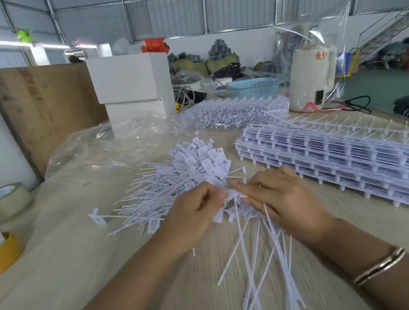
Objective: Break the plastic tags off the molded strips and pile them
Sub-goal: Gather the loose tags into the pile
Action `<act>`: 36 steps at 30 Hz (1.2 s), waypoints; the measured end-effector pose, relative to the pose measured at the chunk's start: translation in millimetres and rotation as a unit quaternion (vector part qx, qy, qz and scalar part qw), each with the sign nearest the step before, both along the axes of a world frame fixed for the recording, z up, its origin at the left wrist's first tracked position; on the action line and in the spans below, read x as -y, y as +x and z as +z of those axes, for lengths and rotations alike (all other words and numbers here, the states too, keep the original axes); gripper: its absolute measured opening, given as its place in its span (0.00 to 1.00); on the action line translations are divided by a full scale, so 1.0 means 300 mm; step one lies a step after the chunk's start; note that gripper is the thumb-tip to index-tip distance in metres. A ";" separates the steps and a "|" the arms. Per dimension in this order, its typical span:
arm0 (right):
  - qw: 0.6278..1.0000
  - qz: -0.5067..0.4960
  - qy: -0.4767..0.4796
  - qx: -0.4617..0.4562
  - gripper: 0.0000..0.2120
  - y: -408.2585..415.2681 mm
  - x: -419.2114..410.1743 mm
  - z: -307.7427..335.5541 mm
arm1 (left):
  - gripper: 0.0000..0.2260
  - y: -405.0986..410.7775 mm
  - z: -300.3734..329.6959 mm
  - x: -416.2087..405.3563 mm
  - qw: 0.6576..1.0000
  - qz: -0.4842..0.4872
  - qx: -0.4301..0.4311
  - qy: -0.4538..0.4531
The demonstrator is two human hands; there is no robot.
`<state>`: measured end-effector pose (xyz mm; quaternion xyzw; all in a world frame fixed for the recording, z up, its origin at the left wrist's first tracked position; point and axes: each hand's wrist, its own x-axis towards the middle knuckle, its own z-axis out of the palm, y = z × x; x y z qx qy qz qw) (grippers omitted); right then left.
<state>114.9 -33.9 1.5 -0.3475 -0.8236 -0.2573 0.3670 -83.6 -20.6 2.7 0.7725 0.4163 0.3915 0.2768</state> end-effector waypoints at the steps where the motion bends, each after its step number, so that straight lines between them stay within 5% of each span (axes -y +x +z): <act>1: 1.000 0.004 -0.013 -0.002 0.15 0.000 0.002 -0.002 | 0.08 -0.001 0.000 0.001 1.000 -0.001 -0.018 0.014; 9: 0.973 0.069 -0.198 -0.099 0.15 -0.006 0.001 -0.010 | 0.04 -0.010 0.008 0.004 0.995 -0.021 -0.039 0.085; 14: 0.956 0.119 -0.223 -0.147 0.10 -0.003 0.000 0.003 | 0.06 -0.005 0.011 0.004 0.999 -0.022 0.011 0.024; 19: 0.879 0.108 -0.291 -0.363 0.15 0.068 -0.005 -0.001 | 0.06 -0.026 0.036 0.007 0.993 -0.080 0.071 -0.040; 23: 0.952 0.013 -0.243 -0.186 0.19 0.106 -0.036 0.001 | 0.03 -0.029 0.024 -0.018 1.000 -0.010 0.022 -0.001; 27: 0.973 -0.087 -0.215 0.011 0.21 0.051 -0.045 -0.020 | 0.05 0.045 0.010 -0.054 0.998 0.030 -0.035 0.052; 33: 0.945 -0.154 -0.283 0.054 0.27 0.064 -0.034 0.003 | 0.18 0.106 0.042 -0.071 0.951 0.101 -0.234 0.175; 36: 0.948 -0.166 -0.271 0.014 0.29 0.068 -0.020 0.015 | 0.15 0.112 0.087 -0.016 0.919 0.140 -0.264 0.257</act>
